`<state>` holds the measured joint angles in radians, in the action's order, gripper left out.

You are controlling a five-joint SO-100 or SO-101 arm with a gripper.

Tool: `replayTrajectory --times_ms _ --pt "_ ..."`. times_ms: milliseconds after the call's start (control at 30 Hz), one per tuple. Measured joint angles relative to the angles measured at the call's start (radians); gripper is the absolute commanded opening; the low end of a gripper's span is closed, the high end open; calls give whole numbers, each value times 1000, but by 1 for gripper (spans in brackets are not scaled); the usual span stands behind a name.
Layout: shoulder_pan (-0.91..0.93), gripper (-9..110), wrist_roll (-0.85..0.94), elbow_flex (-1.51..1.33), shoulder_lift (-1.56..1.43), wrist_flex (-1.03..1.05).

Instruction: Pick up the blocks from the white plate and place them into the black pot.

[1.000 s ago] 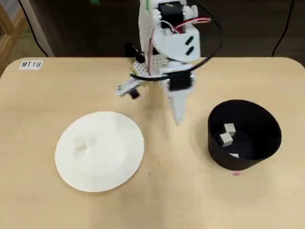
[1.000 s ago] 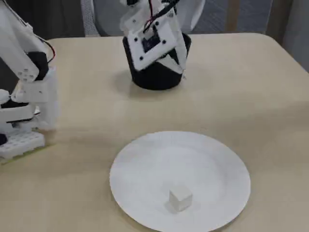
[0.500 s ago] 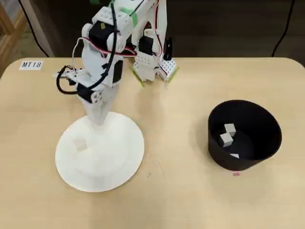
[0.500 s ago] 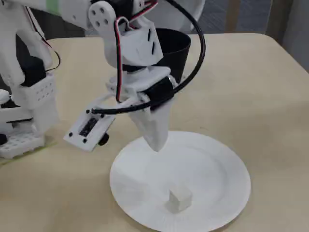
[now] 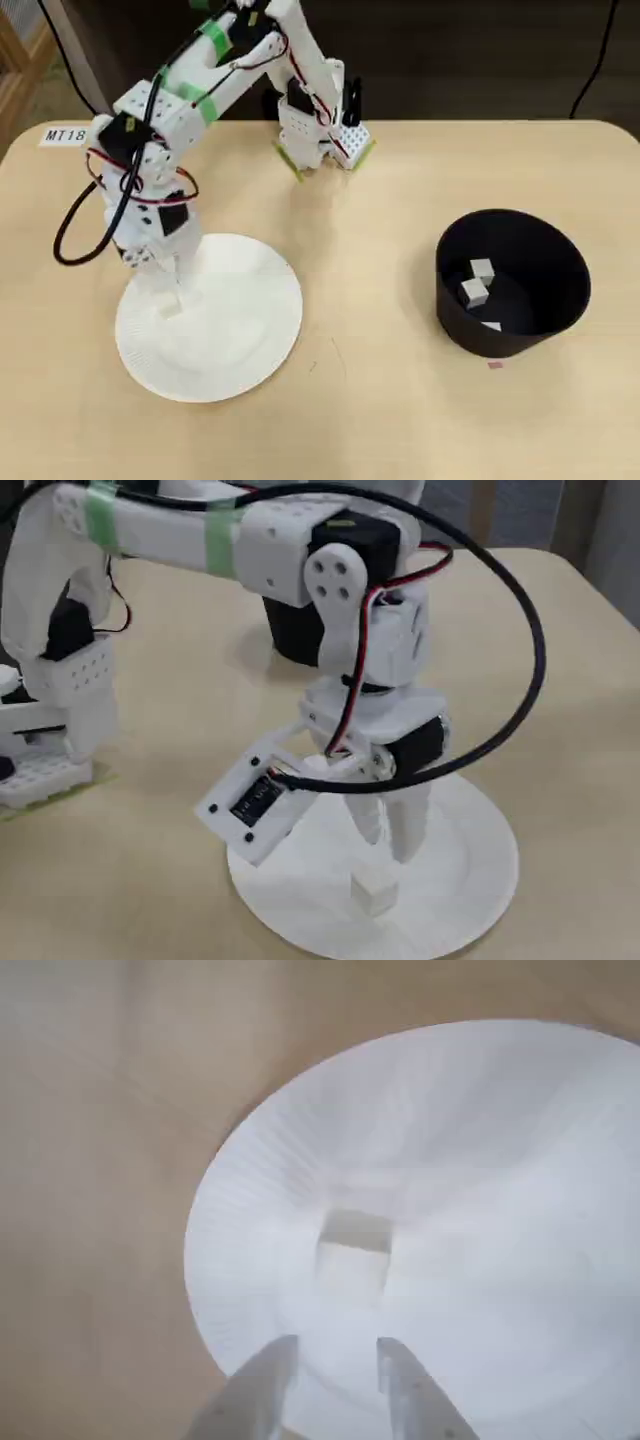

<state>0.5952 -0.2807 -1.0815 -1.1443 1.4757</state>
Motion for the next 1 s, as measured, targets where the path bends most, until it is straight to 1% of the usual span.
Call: replayTrajectory --times_ms 167,267,500,700,1000 --pt "0 29 14 15 20 60" --pt "0 30 14 17 43 83" --pt "0 29 25 17 74 92" --pt "9 26 38 17 100 92" --pt "20 21 41 23 127 38"
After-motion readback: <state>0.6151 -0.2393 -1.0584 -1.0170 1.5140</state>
